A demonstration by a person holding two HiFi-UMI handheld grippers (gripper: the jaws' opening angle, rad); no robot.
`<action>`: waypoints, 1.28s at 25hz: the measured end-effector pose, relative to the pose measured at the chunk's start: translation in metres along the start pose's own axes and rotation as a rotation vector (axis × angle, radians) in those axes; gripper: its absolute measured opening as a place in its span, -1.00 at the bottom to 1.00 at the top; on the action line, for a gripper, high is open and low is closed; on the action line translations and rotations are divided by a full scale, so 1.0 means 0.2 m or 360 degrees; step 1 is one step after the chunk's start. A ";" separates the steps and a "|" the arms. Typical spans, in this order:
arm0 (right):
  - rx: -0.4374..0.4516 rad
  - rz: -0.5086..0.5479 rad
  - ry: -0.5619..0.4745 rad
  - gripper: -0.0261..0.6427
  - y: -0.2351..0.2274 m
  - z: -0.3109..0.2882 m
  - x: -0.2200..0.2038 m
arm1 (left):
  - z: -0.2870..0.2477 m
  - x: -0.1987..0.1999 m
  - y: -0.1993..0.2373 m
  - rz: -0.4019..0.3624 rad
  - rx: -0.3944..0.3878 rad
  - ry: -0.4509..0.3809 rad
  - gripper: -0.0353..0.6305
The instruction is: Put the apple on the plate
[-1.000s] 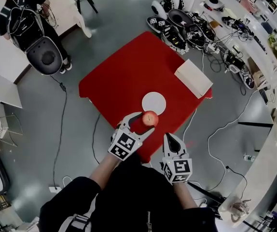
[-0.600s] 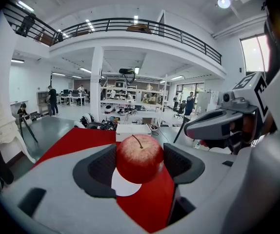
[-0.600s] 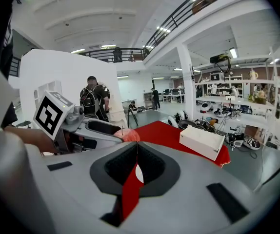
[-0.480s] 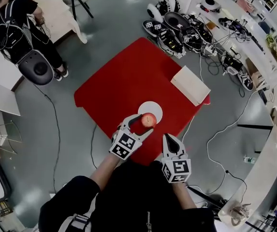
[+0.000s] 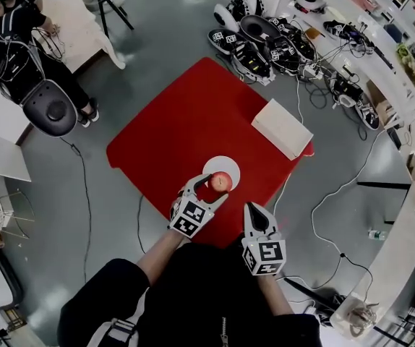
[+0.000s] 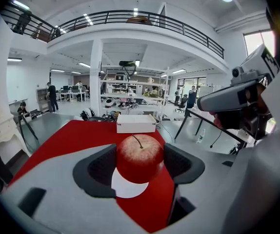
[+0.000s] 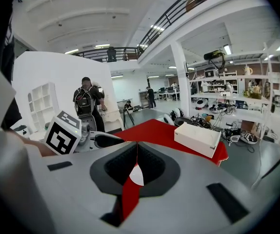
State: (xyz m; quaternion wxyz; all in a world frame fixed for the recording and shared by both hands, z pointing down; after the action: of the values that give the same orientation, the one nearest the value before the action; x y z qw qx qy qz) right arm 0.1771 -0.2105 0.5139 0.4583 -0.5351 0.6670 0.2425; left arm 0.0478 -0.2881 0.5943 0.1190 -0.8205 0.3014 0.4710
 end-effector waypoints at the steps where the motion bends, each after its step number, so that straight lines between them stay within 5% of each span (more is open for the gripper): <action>1: -0.0003 -0.0004 0.0003 -0.89 -0.01 0.00 0.00 | -0.01 -0.01 0.00 0.0002 -0.0004 0.0019 0.02; 20: 0.0091 0.0015 0.0108 -0.89 -0.15 -0.18 0.03 | -0.28 -0.02 0.09 0.0031 0.0091 0.0043 0.02; 32: 0.0118 -0.0004 0.0241 -0.89 -0.20 -0.29 -0.03 | -0.49 -0.22 0.19 0.0035 0.0075 0.0153 0.02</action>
State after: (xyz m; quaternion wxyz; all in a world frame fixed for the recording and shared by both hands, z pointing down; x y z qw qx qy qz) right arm 0.1937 -0.2679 0.5524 0.4264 -0.5353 0.7077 0.1759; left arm 0.0768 -0.3490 0.6858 0.1184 -0.8359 0.3266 0.4250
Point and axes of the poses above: the fingertips, and each gripper's own axes: z backward along the fingers, y to its left, x out of its top, the point moved 6 cm from there along z, backward along the fingers, and after that the axes turned 2 degrees about y, right-handed, at the moved point
